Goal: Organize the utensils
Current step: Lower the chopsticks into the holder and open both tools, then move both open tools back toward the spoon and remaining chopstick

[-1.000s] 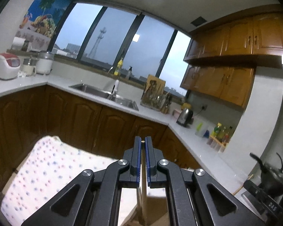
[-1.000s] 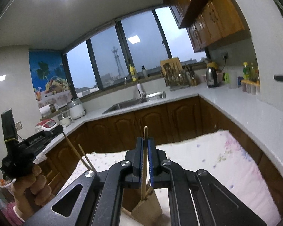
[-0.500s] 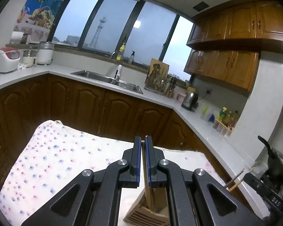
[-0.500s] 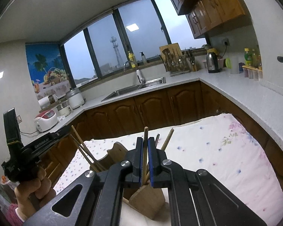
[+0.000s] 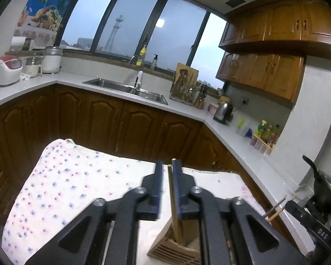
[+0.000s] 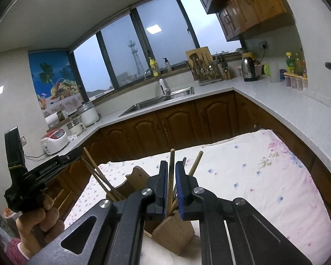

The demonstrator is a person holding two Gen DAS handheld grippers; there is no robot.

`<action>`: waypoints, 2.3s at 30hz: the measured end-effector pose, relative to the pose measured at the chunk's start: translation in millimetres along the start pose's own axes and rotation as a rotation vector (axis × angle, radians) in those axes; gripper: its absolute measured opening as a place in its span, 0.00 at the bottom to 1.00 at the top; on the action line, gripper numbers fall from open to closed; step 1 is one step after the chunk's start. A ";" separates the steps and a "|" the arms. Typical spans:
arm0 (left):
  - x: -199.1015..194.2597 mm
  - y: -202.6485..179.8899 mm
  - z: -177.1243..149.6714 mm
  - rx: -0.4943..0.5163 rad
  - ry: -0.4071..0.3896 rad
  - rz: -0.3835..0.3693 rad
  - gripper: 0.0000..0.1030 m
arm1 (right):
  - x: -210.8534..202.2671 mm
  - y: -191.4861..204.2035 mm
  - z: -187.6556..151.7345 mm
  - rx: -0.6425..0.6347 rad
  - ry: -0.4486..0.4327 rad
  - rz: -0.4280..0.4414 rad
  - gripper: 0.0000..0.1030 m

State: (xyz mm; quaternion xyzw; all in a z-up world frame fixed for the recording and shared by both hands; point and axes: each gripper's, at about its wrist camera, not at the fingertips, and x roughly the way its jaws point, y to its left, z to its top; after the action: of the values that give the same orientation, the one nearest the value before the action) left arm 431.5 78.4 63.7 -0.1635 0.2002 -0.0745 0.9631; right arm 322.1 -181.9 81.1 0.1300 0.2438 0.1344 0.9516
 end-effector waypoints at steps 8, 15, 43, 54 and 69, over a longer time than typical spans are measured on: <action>-34.7 13.0 2.1 -0.053 -0.038 -0.008 0.62 | -35.5 1.9 -0.7 0.039 -0.111 0.023 0.78; -76.6 16.2 -18.4 -0.046 -0.045 0.027 0.88 | -65.3 8.7 -6.3 0.025 -0.134 0.049 0.98; -239.8 11.0 -80.5 -0.017 0.087 0.044 0.94 | -170.9 -12.8 -75.3 0.053 -0.021 -0.011 0.98; -265.5 -0.3 -101.6 -0.017 0.161 0.042 0.94 | -183.0 -19.5 -102.3 0.047 0.029 -0.037 0.98; -255.0 -22.2 -125.5 0.010 0.310 0.047 0.93 | -161.9 -25.5 -129.6 0.062 0.123 -0.039 0.97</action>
State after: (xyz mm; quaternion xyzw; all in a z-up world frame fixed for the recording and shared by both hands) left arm 146.5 75.1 54.8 -0.1405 0.3499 -0.0772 0.9230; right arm 125.5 -233.7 32.7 0.1460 0.3081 0.1159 0.9329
